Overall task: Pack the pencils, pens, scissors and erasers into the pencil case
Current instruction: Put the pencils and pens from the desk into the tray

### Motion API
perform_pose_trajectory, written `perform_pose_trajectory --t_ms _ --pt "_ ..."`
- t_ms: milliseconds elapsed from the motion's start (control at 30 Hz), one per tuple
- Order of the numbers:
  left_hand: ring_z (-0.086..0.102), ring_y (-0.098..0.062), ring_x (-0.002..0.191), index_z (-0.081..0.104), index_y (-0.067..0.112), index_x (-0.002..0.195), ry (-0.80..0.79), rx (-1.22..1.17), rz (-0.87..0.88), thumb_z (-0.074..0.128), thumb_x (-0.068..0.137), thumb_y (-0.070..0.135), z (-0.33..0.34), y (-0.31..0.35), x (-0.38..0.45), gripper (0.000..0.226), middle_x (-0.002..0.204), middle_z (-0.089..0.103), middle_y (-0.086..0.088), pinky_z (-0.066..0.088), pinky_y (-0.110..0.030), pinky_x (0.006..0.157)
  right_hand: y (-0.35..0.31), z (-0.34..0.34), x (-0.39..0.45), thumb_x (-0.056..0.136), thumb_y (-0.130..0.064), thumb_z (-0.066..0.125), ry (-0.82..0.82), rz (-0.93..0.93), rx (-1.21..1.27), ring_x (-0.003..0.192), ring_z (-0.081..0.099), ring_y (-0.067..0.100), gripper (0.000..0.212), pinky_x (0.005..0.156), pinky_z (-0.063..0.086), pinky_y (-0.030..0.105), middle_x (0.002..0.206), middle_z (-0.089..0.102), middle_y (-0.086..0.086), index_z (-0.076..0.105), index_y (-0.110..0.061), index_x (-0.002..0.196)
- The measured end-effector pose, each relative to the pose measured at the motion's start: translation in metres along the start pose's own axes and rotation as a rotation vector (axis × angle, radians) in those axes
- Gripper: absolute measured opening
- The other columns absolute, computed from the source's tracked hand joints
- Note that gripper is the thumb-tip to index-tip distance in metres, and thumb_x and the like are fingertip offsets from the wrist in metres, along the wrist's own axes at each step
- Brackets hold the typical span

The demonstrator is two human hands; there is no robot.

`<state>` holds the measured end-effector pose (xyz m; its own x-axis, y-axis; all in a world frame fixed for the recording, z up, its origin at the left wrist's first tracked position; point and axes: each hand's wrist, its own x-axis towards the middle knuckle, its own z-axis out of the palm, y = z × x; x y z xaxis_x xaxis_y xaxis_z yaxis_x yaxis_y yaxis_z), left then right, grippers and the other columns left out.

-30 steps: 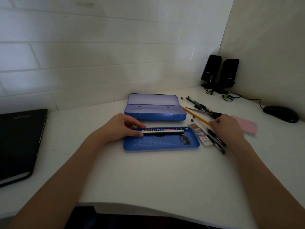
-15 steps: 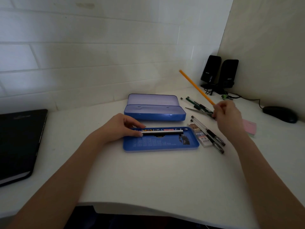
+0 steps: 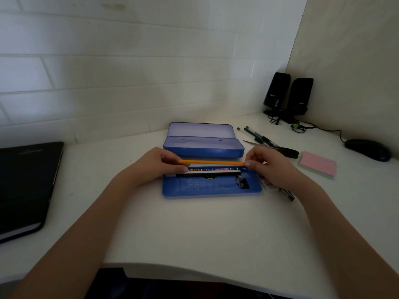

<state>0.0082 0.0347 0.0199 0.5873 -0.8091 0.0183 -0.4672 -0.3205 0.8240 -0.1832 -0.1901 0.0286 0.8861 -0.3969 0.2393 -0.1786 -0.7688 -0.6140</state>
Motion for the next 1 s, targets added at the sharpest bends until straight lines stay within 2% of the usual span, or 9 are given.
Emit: perform_pose_trajectory --t_ms 100,233,367,433,500,567,700,1000 --pt "0.054 0.005 0.058 0.075 0.033 0.083 0.042 0.012 -0.024 0.066 0.084 0.033 0.000 0.002 -0.001 0.009 0.068 0.068 0.014 0.039 -0.007 0.050 0.004 0.002 0.002 0.088 -0.019 0.061 -0.038 0.013 -0.034 0.073 0.052 0.007 0.019 0.063 0.038 0.011 0.076 0.059 -0.010 0.055 -0.031 0.075" --pt "0.052 -0.002 0.065 0.076 0.033 0.091 0.032 0.023 -0.042 0.059 0.083 0.050 0.001 0.005 -0.003 0.025 0.080 0.069 0.011 0.040 -0.012 0.056 0.006 0.004 0.003 0.087 -0.022 0.062 -0.064 0.001 -0.091 0.079 0.053 0.011 0.016 0.067 0.039 0.017 0.081 0.060 -0.008 0.057 -0.031 0.075" --pt "0.058 0.009 0.071 0.077 0.032 0.087 -0.018 -0.003 -0.024 0.073 0.075 0.037 0.000 0.003 -0.002 0.014 0.080 0.073 0.016 0.040 -0.009 0.063 0.005 0.004 0.003 0.085 -0.024 0.064 -0.068 0.008 -0.109 0.079 0.052 0.013 0.011 0.067 0.040 0.020 0.081 0.058 -0.010 0.061 -0.028 0.076" --pt "0.061 0.010 0.081 0.076 0.033 0.087 -0.037 0.015 -0.005 0.077 0.072 0.030 -0.001 0.001 -0.001 0.014 0.085 0.073 0.017 0.040 -0.007 0.071 0.004 0.005 0.002 0.084 -0.025 0.066 -0.066 0.013 -0.112 0.079 0.052 0.013 0.010 0.066 0.040 0.021 0.082 0.058 -0.009 0.061 -0.028 0.075" --pt "0.062 0.010 0.083 0.076 0.034 0.086 -0.044 0.021 0.003 0.078 0.072 0.027 -0.002 0.001 0.000 0.016 0.086 0.073 0.019 0.041 -0.004 0.070 0.001 0.008 0.003 0.082 -0.026 0.068 -0.060 0.018 -0.122 0.078 0.051 0.011 0.008 0.066 0.039 0.020 0.081 0.058 -0.009 0.063 -0.026 0.076" --pt "0.063 0.008 0.085 0.076 0.034 0.088 -0.056 0.016 0.010 0.079 0.070 0.026 -0.002 0.001 0.000 0.019 0.086 0.073 0.017 0.042 -0.005 0.071 -0.001 0.011 0.002 0.080 -0.027 0.070 -0.040 0.032 -0.109 0.075 0.049 0.007 0.008 0.064 0.037 0.018 0.077 0.057 -0.012 0.064 -0.023 0.076" --pt "0.064 -0.003 0.093 0.075 0.033 0.091 -0.077 0.030 0.028 0.081 0.068 0.024 -0.002 0.001 0.000 0.025 0.093 0.073 0.013 0.046 -0.015 0.085 -0.004 0.012 0.001 0.076 -0.028 0.075 -0.016 0.043 -0.052 0.068 0.048 0.005 0.014 0.060 0.034 0.017 0.071 0.059 -0.011 0.063 -0.022 0.070" --pt "0.058 0.002 0.093 0.073 0.037 0.097 -0.087 0.114 0.063 0.081 0.068 0.030 -0.003 -0.002 0.001 0.031 0.093 0.070 0.019 0.042 -0.007 0.078 -0.009 0.020 0.000 0.071 -0.033 0.079 -0.022 0.020 -0.094 0.063 0.047 0.009 0.032 0.059 0.039 0.023 0.068 0.056 -0.005 0.052 -0.021 0.060"
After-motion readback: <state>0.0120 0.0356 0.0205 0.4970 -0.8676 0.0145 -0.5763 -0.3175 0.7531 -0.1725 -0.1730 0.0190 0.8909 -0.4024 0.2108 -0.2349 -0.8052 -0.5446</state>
